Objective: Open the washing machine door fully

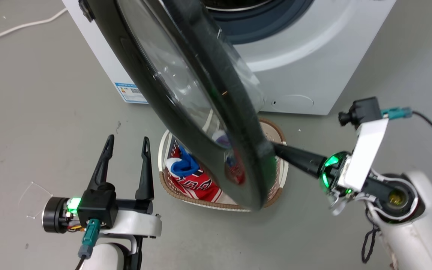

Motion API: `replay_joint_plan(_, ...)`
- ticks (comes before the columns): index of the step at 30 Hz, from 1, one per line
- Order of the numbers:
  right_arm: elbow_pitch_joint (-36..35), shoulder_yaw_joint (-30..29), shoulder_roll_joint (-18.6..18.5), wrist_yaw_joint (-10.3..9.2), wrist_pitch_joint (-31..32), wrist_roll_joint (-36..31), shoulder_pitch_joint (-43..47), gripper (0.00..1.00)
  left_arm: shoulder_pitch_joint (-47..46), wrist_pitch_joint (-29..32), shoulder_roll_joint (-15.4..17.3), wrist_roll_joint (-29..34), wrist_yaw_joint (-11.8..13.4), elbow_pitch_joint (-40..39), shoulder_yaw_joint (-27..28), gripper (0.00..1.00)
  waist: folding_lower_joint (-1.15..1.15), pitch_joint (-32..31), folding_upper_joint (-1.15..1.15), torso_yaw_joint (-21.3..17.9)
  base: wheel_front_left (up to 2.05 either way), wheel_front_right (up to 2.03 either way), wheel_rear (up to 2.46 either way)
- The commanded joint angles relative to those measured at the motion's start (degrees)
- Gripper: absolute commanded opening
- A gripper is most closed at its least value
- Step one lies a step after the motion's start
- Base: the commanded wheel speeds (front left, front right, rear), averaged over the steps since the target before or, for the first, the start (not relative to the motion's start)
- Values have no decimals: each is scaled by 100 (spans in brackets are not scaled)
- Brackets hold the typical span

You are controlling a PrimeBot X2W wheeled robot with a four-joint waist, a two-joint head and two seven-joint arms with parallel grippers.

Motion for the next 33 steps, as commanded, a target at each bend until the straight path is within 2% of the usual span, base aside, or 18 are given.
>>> replay_joint_plan(1, -65, 78, 107, 16, 26, 55, 165, 0, 71, -16, 8, 14, 11, 18, -9, 100, 1, -97, 0, 23, 0, 0, 0)
replay_joint_plan(18, -95, 520, 650, 16, -38, 276, 1114, 0, 506, -16, 21, 5, 46, 130, -77, 100, 1, -765, 0, 70, 0, 0, 0)
replay_joint_plan(25, -50, 187, 690, 16, -470, 334, 1530, 0, 793, -16, 39, -2, 68, 179, -85, 100, 1, -1147, 0, 15, 0, 0, 0)
replay_joint_plan(33, -340, -702, 756, 16, -1764, 81, 1888, 0, 1058, -16, 57, -25, 89, 185, -54, 100, 1, -1491, 0, -117, 0, 0, 0)
